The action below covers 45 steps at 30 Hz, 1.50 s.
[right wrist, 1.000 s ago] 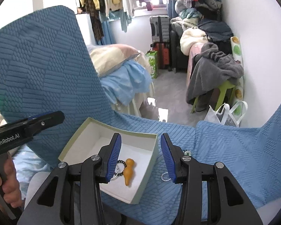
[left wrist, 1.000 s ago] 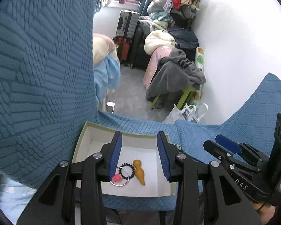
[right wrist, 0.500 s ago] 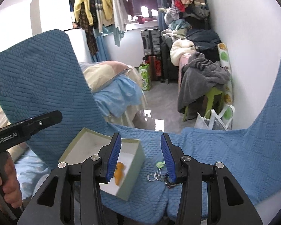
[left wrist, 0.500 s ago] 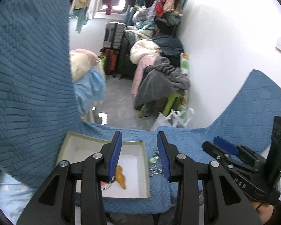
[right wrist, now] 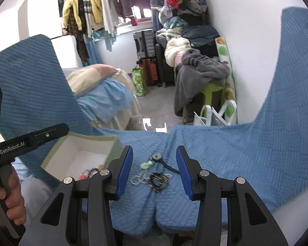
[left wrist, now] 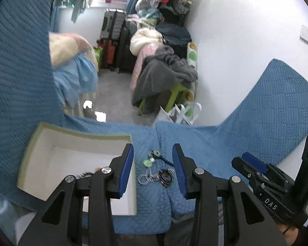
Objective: Organize jewelry
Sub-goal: 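Withdraw both tools from the box toward the remaining key bunch, then grasp the black flower hairpin with the right tool while the left tool grasps the patterned bangle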
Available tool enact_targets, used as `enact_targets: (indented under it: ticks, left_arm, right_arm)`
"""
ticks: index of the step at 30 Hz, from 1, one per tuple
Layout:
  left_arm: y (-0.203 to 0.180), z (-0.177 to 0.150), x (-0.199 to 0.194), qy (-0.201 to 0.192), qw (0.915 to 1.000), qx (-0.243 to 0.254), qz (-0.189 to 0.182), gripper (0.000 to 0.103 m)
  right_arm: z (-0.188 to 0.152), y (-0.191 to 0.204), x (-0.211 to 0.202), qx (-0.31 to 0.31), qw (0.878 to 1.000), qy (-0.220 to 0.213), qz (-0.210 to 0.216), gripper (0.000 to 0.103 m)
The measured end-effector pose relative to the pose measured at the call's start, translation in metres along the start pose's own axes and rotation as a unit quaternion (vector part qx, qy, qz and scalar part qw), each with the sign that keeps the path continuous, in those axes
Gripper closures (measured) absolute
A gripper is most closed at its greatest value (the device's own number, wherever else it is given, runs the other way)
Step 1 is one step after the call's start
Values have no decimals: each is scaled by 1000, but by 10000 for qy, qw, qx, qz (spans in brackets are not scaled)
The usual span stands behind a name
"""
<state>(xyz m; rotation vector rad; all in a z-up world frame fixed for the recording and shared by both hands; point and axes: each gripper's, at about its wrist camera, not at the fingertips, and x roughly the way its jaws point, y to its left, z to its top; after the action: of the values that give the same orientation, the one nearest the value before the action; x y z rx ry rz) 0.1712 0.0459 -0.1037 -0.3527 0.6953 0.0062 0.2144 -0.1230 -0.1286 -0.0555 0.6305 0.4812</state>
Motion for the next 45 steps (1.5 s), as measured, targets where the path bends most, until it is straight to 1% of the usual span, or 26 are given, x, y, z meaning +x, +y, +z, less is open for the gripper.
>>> enact_targets:
  ticks: [6, 8, 11, 13, 15, 18, 19, 20, 21, 23, 24, 26, 30, 36, 39, 42, 45]
  left_arm:
    - [-11, -18, 25, 275, 9995, -70, -161, 63]
    - [-15, -23, 34, 326, 9992, -82, -216, 63]
    - [-19, -32, 50, 527, 9983, -66, -255, 63]
    - [-23, -36, 58, 616, 9978, -9, -228, 63]
    - [-27, -40, 65, 620, 9978, 43, -233, 63]
    - [-27, -45, 75, 701, 9972, 40, -244, 63]
    - [-26, -46, 78, 743, 9968, 0, -283, 63]
    - [-25, -48, 82, 795, 9963, -55, -323, 63]
    - [-25, -49, 85, 831, 9959, -86, -351, 64]
    - [-25, -51, 92, 902, 9952, -95, -357, 66]
    - [-25, -53, 96, 957, 9947, -98, -354, 70]
    - [-25, -56, 103, 1078, 9933, -124, -401, 75]
    - [-27, -62, 115, 1243, 9914, -140, -388, 79]
    - [-25, -66, 127, 1393, 9892, -241, -396, 79]
    - [-27, -68, 130, 1403, 9892, -213, -374, 81]
    - [-28, -70, 133, 1409, 9893, -170, -346, 81]
    - [-29, -71, 136, 1426, 9891, -143, -329, 81]
  right_arm:
    - [-36, -23, 14, 65, 9997, 216, -44, 62]
    - [-47, -30, 24, 91, 9992, 380, -1, 62]
    - [-58, -38, 36, 69, 9986, 523, 82, 62]
    - [-63, -44, 47, 73, 9978, 647, 141, 62]
    - [-66, -52, 56, 156, 9963, 801, 253, 62]
    - [-64, -63, 66, 215, 9960, 794, 341, 62]
    - [-64, -67, 70, 240, 9957, 819, 361, 63]
    - [-64, -70, 78, 297, 9947, 891, 412, 67]
    - [-64, -74, 87, 334, 9935, 989, 465, 69]
    - [-63, -79, 100, 299, 9920, 1129, 484, 71]
    - [-62, -80, 108, 230, 9913, 1200, 493, 72]
    - [-59, -81, 123, 103, 9900, 1299, 540, 73]
    - [-57, -78, 161, -390, 9841, 1628, 600, 75]
    - [-57, -71, 203, -806, 9761, 1903, 676, 76]
    - [-58, -66, 215, -1031, 9723, 1968, 727, 76]
    - [-60, -64, 225, -1179, 9693, 2050, 679, 79]
    - [-63, -60, 226, -1271, 9676, 2072, 681, 80]
